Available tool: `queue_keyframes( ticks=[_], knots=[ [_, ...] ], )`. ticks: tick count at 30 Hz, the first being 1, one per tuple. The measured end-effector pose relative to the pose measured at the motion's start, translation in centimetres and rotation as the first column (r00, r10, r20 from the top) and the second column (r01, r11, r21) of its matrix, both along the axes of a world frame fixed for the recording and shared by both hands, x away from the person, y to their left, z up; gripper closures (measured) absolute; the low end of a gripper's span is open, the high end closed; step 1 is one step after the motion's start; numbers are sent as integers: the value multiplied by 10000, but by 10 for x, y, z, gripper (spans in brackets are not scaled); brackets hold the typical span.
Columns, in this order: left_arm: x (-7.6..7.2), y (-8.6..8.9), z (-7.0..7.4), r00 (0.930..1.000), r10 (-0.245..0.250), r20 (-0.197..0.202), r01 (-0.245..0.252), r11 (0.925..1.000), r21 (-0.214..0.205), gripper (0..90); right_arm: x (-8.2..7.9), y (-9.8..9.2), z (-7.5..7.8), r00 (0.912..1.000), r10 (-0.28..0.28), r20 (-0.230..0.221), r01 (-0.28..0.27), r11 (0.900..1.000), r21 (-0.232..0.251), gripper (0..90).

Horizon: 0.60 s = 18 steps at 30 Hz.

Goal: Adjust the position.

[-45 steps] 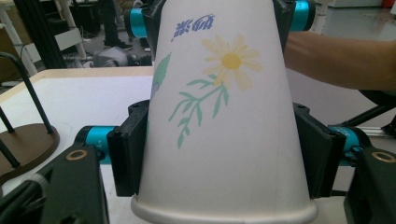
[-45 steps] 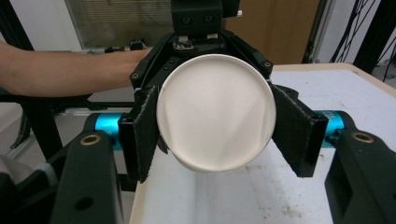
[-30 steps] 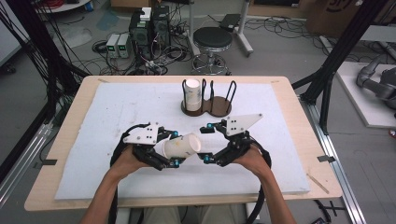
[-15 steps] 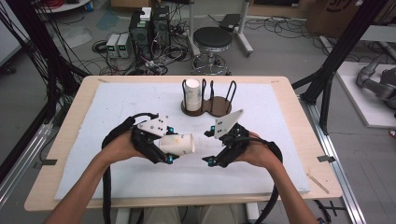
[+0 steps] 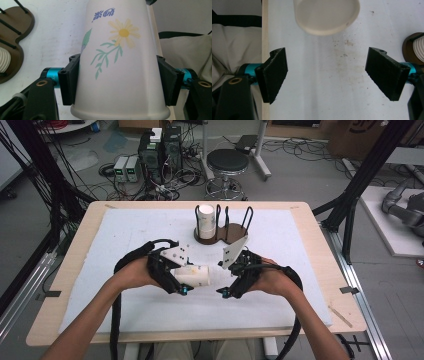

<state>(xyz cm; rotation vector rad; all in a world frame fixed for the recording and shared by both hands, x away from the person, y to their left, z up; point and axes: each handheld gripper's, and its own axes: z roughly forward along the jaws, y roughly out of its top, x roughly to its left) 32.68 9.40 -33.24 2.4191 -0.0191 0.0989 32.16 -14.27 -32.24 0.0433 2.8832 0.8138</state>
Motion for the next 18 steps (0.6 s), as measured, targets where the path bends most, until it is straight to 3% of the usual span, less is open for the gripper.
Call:
queue_keyframes(
  ticks=[7, 18],
  knots=[
    [1, -14, -3, 9998, -178, -61, 178, 9998, -34, 307, 1, 9, 0, 9999, 102, -90, -102, 9999, 11, 186],
    [3, -18, -5, 9997, -205, -95, 206, 9998, 72, 305, 3, 14, -1, 9996, 216, -196, -216, 9998, 26, 203]
  ],
)
